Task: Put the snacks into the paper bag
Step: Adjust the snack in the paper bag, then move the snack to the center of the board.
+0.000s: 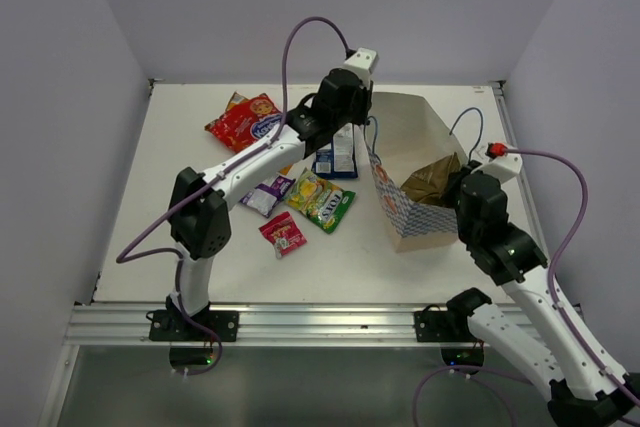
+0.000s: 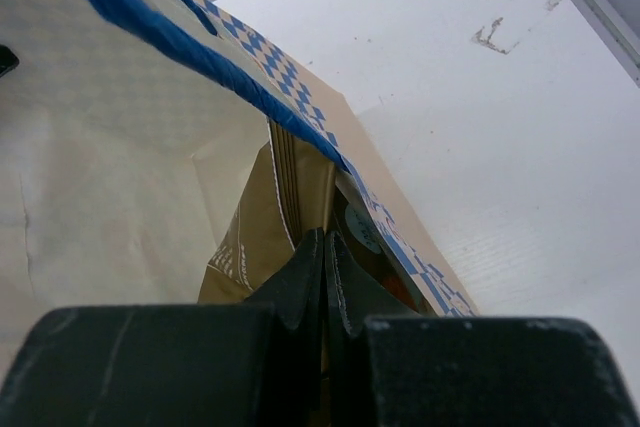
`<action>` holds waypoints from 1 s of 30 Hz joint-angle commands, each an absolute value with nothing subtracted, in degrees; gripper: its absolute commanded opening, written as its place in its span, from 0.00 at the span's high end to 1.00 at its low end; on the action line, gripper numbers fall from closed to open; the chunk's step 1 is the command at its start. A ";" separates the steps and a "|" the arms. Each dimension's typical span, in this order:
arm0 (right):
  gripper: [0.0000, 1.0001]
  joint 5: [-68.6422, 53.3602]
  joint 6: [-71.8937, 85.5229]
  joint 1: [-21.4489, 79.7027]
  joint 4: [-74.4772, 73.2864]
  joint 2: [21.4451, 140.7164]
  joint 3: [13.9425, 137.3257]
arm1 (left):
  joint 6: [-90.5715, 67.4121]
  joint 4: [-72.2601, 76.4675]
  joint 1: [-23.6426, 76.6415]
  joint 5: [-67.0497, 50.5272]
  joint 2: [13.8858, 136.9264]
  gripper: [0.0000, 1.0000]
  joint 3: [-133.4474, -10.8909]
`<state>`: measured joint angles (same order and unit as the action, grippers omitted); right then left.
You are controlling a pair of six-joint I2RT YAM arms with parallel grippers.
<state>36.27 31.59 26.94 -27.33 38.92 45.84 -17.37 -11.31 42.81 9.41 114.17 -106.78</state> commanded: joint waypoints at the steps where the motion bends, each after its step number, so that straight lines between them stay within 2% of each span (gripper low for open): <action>1: 1.00 38.94 34.02 26.63 -27.07 38.67 45.70 | -11.87 -4.05 42.10 8.80 114.00 1.00 -109.43; 6: 1.00 38.23 32.17 26.63 -25.23 40.60 48.78 | -9.67 8.16 42.10 6.68 108.91 1.00 -101.61; 11: 1.00 39.11 30.85 26.63 -24.52 45.34 50.71 | -9.49 3.97 42.19 8.16 110.04 0.99 -103.54; 14: 1.00 38.68 30.67 26.63 -23.38 46.32 49.92 | -11.24 4.04 41.58 9.14 108.29 0.73 -100.30; 15: 1.00 38.50 30.67 26.63 -23.38 46.41 49.83 | -12.12 4.04 41.22 8.88 106.72 0.58 -99.41; 20: 1.00 38.23 29.88 26.46 -23.47 46.06 49.92 | -17.84 2.47 37.53 8.26 100.56 0.27 -96.07; 26: 1.00 38.23 29.71 26.46 -23.55 45.44 49.22 | -21.88 -4.73 34.20 11.42 94.85 0.08 -93.61; 30: 1.00 37.53 29.09 26.46 -23.20 44.91 48.25 | -26.45 -8.52 28.40 10.82 92.46 0.02 -88.87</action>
<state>36.51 29.67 26.61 -25.39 45.98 48.53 -21.39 -4.01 32.18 9.80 94.32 -92.36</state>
